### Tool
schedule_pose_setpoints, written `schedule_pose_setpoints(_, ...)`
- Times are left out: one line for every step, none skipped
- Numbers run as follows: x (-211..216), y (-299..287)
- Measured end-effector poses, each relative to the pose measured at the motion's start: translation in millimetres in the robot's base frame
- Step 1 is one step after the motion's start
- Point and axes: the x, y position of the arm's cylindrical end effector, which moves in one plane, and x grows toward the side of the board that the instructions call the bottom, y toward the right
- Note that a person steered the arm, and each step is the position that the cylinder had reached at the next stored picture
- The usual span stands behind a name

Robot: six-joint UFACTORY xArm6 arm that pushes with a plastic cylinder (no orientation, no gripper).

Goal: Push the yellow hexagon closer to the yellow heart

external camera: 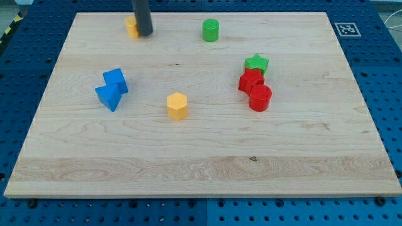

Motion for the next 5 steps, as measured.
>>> schedule_pose_setpoints(-3, -15)
schedule_pose_setpoints(24, 12)
schedule_pose_setpoints(67, 39)
schedule_pose_setpoints(110, 67)
schedule_pose_setpoints(159, 104)
